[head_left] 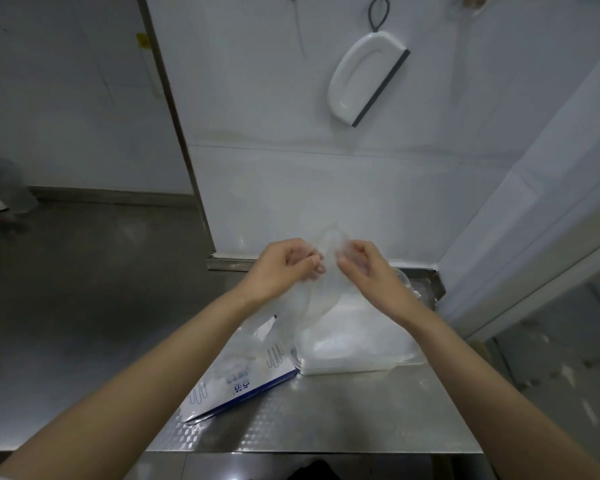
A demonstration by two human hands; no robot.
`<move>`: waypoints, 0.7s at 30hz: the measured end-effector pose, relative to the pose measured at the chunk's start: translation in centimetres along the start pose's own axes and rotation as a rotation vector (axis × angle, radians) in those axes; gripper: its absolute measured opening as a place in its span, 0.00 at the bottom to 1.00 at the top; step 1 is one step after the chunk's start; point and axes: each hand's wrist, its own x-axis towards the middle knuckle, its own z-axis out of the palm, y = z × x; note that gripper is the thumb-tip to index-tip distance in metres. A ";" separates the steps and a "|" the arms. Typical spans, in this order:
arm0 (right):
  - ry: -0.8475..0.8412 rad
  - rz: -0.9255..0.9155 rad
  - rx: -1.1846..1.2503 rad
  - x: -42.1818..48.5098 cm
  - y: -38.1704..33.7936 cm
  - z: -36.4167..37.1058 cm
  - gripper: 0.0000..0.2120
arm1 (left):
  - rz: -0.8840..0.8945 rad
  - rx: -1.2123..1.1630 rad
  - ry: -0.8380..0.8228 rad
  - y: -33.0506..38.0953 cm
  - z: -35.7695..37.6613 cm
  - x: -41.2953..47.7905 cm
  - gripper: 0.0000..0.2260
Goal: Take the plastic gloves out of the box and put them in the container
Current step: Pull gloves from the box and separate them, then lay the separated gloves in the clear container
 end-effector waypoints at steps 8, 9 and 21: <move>-0.081 0.080 0.433 0.0 2.4 -1.8 0.02 | -0.107 -0.203 0.190 -0.4 2.1 1.2 0.08; -0.016 0.080 0.448 0.4 2.3 -2.5 0.02 | -0.124 -0.191 0.213 -0.8 2.1 1.3 0.08; 0.043 -0.112 -0.441 4.4 5.8 -5.1 0.06 | -0.479 -0.128 0.116 -3.9 3.7 0.0 0.09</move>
